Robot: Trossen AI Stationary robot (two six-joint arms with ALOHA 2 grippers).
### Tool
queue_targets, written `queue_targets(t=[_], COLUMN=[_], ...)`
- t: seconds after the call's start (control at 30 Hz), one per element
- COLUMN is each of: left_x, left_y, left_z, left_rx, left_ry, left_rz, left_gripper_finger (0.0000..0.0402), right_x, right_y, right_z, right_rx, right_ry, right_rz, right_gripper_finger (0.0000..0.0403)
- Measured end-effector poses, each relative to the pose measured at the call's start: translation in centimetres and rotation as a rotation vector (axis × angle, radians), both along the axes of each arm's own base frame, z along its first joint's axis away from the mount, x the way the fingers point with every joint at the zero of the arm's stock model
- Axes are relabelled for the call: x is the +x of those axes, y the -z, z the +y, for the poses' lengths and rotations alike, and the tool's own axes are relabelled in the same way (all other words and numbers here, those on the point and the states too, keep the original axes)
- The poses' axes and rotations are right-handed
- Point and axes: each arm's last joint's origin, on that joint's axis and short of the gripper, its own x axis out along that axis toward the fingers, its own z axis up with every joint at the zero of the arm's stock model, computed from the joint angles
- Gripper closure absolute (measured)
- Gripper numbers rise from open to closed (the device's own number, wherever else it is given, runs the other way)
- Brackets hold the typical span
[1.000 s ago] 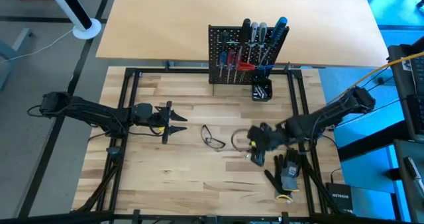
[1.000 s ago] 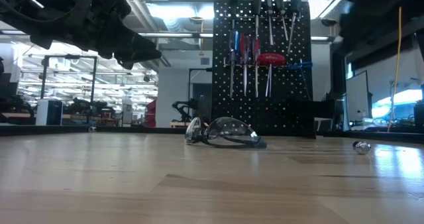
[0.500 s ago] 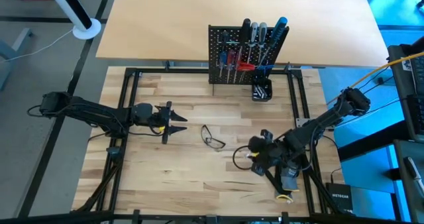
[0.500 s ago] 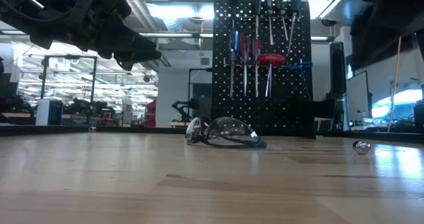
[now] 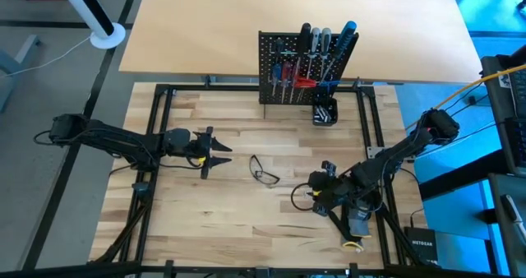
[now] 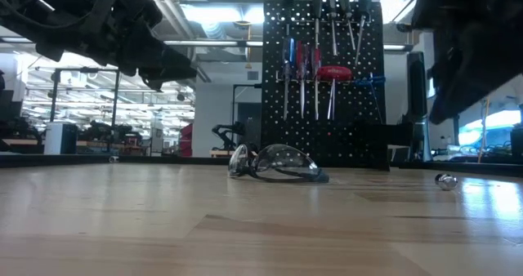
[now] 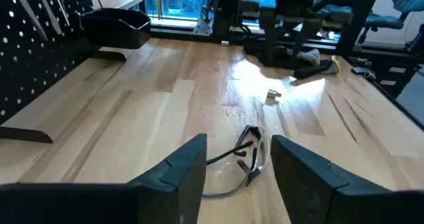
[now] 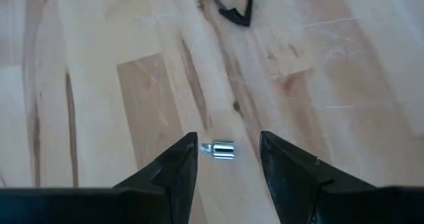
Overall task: Hang tools onto peg board
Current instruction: Put the silver socket in the black bin on the peg board
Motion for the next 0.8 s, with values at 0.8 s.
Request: queue_targets(t=[0.8], left_x=[0.0], left_y=[0.0], left_z=[0.0], left_rx=[-0.002], left_ry=[-0.001], left_rz=[-0.003], left_gripper_finger=[0.0243], right_x=[1.4], right_y=[4.5], right_z=[0.9], right_rx=[-0.239], right_ry=[-0.326], right_rz=[0.139], right_gripper_finger=[0.0237])
